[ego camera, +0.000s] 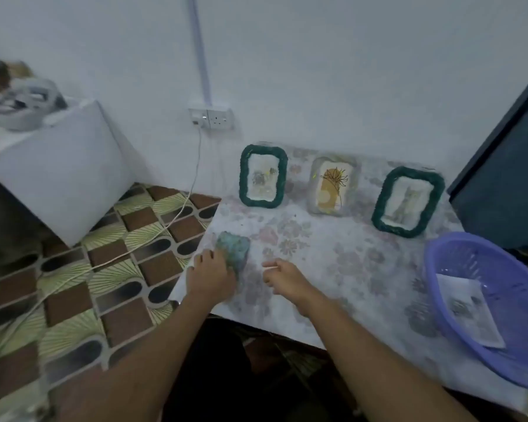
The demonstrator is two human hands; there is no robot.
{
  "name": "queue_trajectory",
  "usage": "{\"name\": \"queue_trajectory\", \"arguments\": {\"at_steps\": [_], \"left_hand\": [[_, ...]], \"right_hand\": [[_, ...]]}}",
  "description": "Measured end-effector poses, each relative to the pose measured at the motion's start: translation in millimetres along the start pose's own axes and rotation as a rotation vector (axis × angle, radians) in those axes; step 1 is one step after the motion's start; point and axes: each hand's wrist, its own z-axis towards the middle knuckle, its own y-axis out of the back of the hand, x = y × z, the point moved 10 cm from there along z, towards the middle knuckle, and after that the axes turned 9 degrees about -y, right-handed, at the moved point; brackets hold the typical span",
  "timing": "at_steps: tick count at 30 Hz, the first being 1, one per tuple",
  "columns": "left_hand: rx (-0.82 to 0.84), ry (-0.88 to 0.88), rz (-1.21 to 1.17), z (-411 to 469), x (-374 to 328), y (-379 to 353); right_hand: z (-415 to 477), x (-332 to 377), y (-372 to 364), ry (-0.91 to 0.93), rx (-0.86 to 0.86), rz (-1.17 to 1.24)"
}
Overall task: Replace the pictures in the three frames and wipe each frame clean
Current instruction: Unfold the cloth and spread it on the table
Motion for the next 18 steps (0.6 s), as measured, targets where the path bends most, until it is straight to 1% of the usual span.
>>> {"name": "queue_trajectory", "arguments": {"at_steps": [1, 3, 5, 8, 10, 13, 16, 18], "left_hand": [[-0.021, 0.06, -0.041, -2.4, 13.7, 0.2], [-0.045, 0.114, -0.137, -1.5, 33.6, -8.0], [0.001, 0.128, -0.217, 0.5, 43.1, -22.2], [0.019, 0.112, -0.283, 6.5, 47.9, -38.2], [-0.001, 0.124, -0.428, 9.2, 49.6, -44.2], [-0.033, 0.168, -0.717, 11.8, 50.6, -46.6], [-0.005, 0.21, -0.92, 8.8, 44.0, -47.9], [-0.005, 0.183, -1.037, 5.7, 32.5, -40.3]], "right_hand": [[3.9, -3.0, -9.7, -0.028, 0.02, -0.001], [13.0, -8.1, -27.8, -0.081, 0.071, -0.009], [23.2, -11.2, -44.1, -0.113, 0.092, 0.01], [40.9, -10.6, -61.1, -0.126, 0.046, 0.065], [51.2, -12.1, -67.5, -0.137, 0.021, 0.119], [57.8, -10.5, -73.8, -0.131, -0.017, 0.187], [56.2, -9.5, -65.3, -0.104, -0.06, 0.228], [48.5, -11.1, -50.5, -0.134, -0.105, 0.298]]}}
